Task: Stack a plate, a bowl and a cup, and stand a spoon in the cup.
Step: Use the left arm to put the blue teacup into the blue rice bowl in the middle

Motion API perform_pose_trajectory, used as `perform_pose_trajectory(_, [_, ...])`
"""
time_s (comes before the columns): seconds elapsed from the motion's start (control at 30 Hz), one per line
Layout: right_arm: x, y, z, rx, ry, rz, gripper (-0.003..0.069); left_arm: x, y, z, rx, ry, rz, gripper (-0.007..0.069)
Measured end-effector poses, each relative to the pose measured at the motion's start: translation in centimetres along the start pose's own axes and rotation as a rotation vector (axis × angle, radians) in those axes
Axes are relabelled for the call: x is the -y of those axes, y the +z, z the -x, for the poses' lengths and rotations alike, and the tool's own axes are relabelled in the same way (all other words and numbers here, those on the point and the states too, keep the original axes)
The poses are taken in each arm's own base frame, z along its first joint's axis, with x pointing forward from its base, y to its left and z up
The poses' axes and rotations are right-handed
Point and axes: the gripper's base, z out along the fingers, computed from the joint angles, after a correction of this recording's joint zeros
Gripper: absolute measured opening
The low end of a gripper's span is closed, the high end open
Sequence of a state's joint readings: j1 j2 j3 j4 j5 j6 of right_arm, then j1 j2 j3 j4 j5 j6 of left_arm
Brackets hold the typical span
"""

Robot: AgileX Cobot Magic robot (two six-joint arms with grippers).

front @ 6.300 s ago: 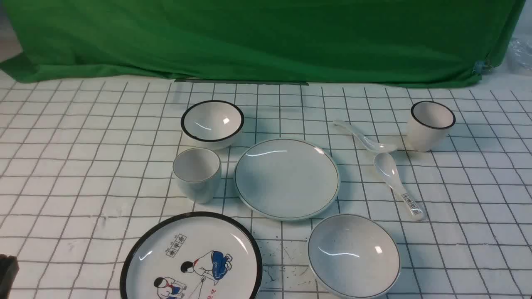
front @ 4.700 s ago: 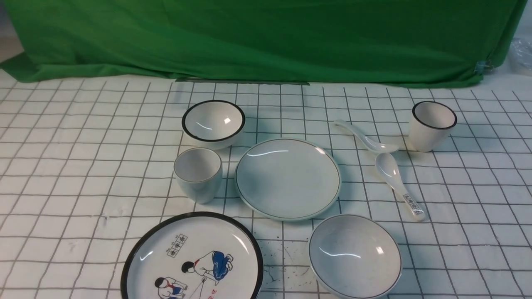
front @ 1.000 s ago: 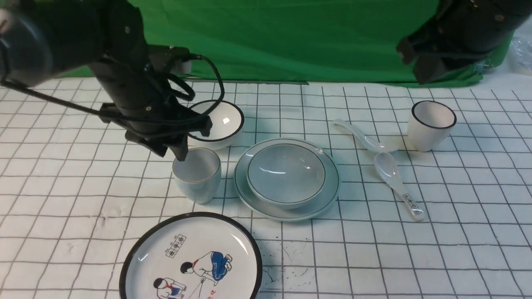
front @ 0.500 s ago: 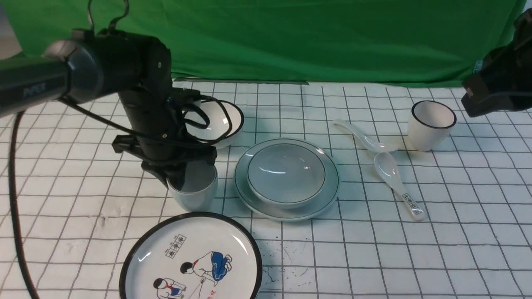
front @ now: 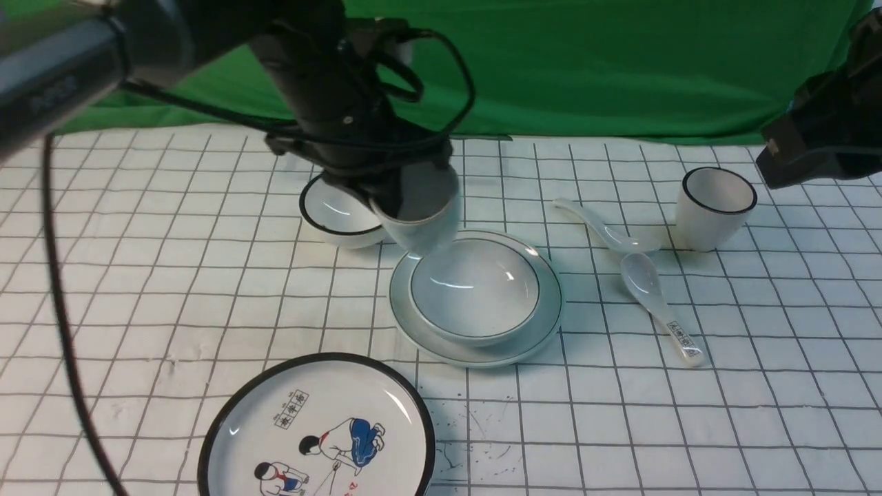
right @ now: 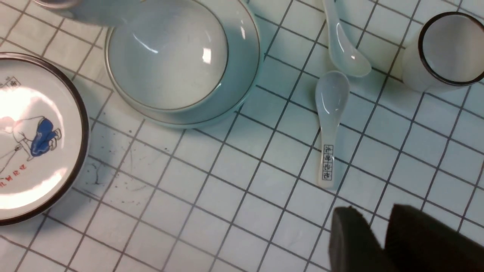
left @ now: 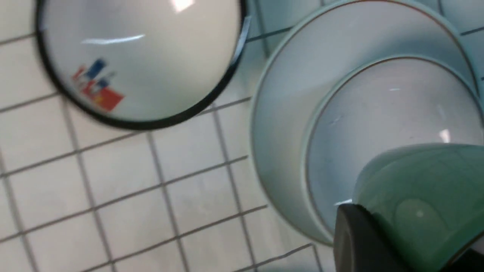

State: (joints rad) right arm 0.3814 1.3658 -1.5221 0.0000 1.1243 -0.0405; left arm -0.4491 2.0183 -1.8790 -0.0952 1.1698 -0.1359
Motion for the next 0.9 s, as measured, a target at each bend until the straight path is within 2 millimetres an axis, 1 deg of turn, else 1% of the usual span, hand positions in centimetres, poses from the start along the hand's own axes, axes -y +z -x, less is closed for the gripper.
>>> perform_pose_trajectory(0.03, [0.0,0.0,0.0,0.000,0.000,0.000,0.0184,0.6,0.8,0.5,-0.012,0.013,-0.006,0.0039])
perform_pose_trajectory(0.07, [0.0,0.0,0.0,0.000,0.000,0.000,0.0185,0.9,1.2,0.6,-0.017,0.017,-0.007,0.0039])
perform_pose_trajectory(0.1, [0.0,0.0,0.0,0.000,0.000,0.000,0.0185,1.6,2.4,1.2,-0.033,0.030,-0.012,0.0039])
perform_pose_trajectory(0.13, [0.0,0.0,0.0,0.000,0.000,0.000,0.0186,1.8,3.5,1.6,-0.042,0.034,-0.012,0.0039])
perform_pose_trajectory(0.23, [0.0,0.0,0.0,0.001,0.000,0.000,0.0190,1.9,5.5,2.0,-0.061,0.033,-0.010,0.0039])
perform_pose_trajectory(0.3, [0.0,0.0,0.0,0.001,0.000,0.000,0.0195,1.8,6.8,2.0,-0.086,0.031,-0.005,0.0039])
perform_pose_trajectory(0.37, [0.0,0.0,0.0,0.004,0.000,0.000,0.0198,1.7,7.7,1.7,-0.114,0.028,-0.004,0.0039])
perform_pose_trajectory(0.73, [0.0,0.0,0.1,0.009,0.000,0.000,0.0216,2.0,8.4,1.2,-0.145,0.023,-0.013,0.0039])
perform_pose_trajectory(0.9, [0.0,0.0,0.1,0.016,0.000,-0.001,0.0217,2.0,8.4,1.2,-0.146,0.013,-0.014,0.0043])
